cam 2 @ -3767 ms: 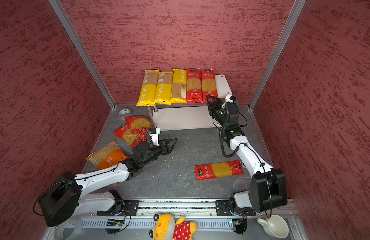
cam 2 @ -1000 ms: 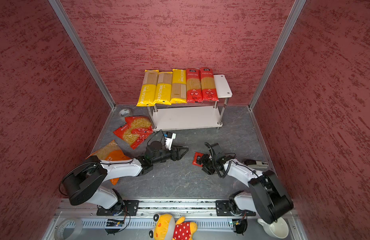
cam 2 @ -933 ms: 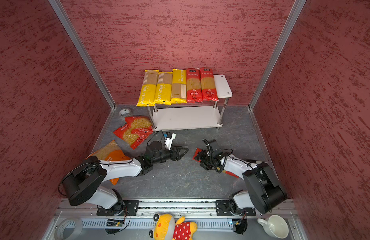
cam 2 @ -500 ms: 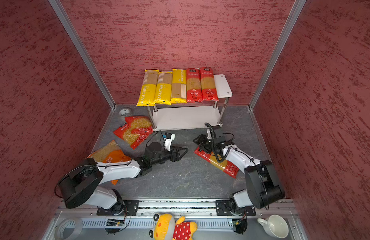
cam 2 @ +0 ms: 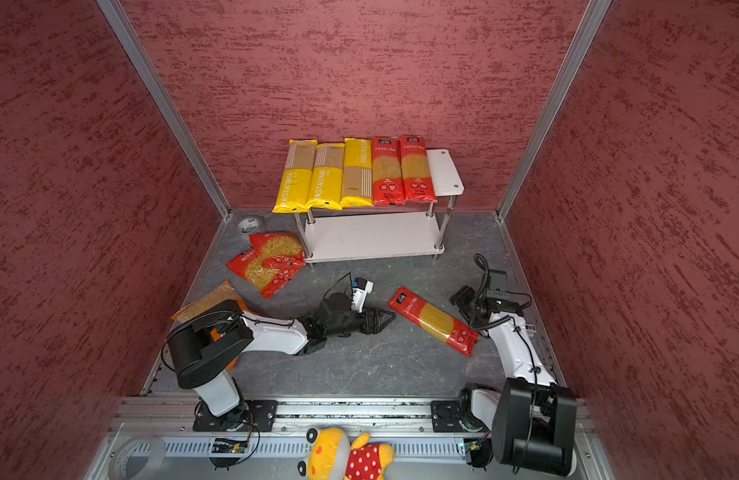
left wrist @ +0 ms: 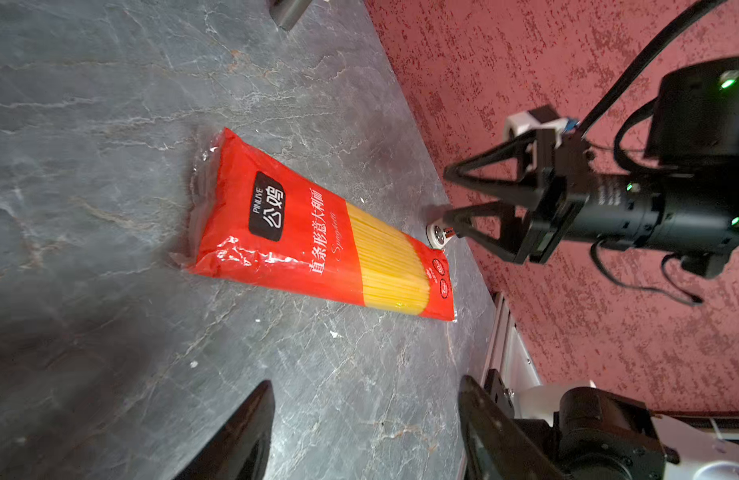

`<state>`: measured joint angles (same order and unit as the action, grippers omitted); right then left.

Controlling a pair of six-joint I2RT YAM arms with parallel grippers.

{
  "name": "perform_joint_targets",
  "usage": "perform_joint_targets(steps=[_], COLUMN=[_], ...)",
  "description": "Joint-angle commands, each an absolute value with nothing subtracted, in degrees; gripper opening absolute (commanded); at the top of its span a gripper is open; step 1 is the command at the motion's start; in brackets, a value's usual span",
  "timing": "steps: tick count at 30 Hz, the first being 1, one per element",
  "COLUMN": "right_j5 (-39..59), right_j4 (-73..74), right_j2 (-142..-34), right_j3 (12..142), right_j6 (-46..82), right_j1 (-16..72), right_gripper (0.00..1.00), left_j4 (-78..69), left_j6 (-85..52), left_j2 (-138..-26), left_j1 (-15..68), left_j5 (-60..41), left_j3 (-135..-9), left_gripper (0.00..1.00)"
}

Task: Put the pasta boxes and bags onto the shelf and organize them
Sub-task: 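Drag the red spaghetti pack toward the shelf with the right gripper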

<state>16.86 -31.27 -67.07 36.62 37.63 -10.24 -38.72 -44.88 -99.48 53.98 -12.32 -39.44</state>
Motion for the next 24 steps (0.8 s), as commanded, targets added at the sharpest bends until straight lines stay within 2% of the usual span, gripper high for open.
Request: perform_joint_targets(steps=[1,5,12,20,24], right_j5=[19.78,21.95,18.36,18.16,22.87], right_j4=[-29.96,-24.27,-11.32,6.74,11.95], right_j2=[-68.67,-65.95,-66.94,-84.60,-89.00], right_j3=[34.50,29.10,24.02,33.28,37.53], right_j6=[36.33,43.94,63.46,75.50,76.20], right_j1=[-10.44,-7.00,13.39,34.28,36.34], right_gripper=[0.67,0.62,0.61,0.61,0.61], left_j4=[-36.91,-40.19,-41.76,-43.90,-41.06], left_j6=[-49.39,-55.30,-60.21,-62.96,-62.56], left_j2=[-101.16,-104.14,-106.56,-106.20,-103.15], left_j1=[53.96,53.82,52.85,50.19,46.95], left_j5=[-10.57,-9.44,-8.95,-8.55,-7.55], left_j3=[-39.83,-38.32,-37.14,-33.82,-32.08], left_gripper=[0.70,0.70,0.69,0.68,0.68])
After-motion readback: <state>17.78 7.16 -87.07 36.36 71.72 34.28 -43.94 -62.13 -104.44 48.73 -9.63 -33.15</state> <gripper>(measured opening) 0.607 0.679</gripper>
